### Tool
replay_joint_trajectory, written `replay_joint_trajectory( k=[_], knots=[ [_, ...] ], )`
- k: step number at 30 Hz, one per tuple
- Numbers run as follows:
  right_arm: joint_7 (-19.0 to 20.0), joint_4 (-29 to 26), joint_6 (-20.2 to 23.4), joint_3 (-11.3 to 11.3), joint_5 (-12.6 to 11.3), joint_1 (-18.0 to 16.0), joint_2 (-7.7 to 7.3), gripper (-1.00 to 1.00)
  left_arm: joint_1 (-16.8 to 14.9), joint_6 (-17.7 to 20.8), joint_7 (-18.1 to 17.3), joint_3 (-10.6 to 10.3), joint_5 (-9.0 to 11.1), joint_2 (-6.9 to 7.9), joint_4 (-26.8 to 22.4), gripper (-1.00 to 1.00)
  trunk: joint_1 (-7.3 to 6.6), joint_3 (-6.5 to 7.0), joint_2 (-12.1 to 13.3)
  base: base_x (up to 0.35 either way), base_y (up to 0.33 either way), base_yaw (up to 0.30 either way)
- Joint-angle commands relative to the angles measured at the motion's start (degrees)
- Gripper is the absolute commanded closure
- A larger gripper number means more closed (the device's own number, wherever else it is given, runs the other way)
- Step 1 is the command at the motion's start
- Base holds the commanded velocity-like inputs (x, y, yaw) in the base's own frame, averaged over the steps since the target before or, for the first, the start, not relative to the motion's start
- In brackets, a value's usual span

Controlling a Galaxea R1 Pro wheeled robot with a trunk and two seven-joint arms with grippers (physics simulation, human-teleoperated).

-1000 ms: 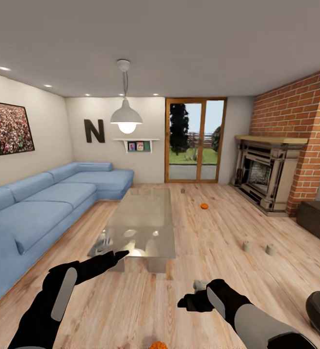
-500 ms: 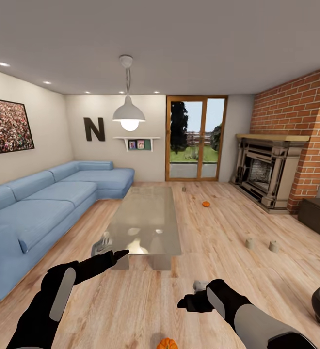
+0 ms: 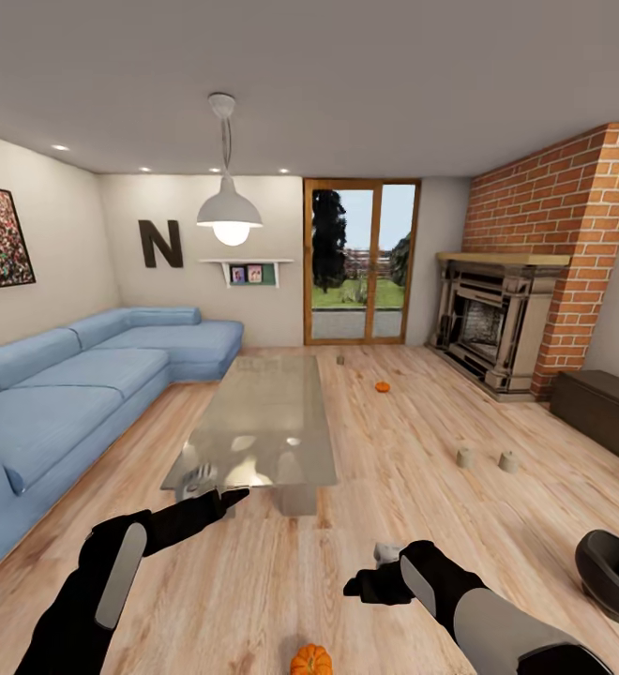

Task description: Place each of the two pumpkins and all three candles from the living room inside a cabinet in the living room (use any cabinet), then make sure every cabinet is closed, and position the cauldron so it is next to a table in the living room.

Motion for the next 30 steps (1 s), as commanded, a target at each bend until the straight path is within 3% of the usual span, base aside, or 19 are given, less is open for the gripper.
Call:
replay_joint_trajectory(
  k=[1, 11, 26, 30],
  knots=[
    [-0.1, -0.1, 0.2, 0.5, -0.6, 0.0, -0.04, -1.00, 0.2, 0.4, -0.1, 0.1, 0.1, -0.01, 0.0, -1.00, 0.23, -0.27, -0.5, 0.000, 0.000, -0.029],
    [0.2, -0.2, 0.6, 0.2, -0.6, 0.0, -0.25, -1.00, 1.7, 0.2, 0.2, 0.3, 0.1, 0.03, -0.3, -1.00, 2.42, -2.18, -4.5, 0.000, 0.000, -0.114],
    [0.5, -0.5, 0.8, 0.3, -0.6, -0.1, -0.26, -1.00, 1.8, -0.8, -0.5, 0.6, 0.2, 0.21, -2.1, -1.00, 5.72, -4.89, -10.5, 0.000, 0.000, -0.009],
    [2.9, -0.5, 1.0, 0.2, -2.0, -0.1, -0.23, -1.00, 1.8, -0.8, -0.6, 0.5, 0.4, 0.51, -2.3, -1.00, 6.60, -5.61, -12.1, 0.000, 0.000, 0.000]
  ],
)
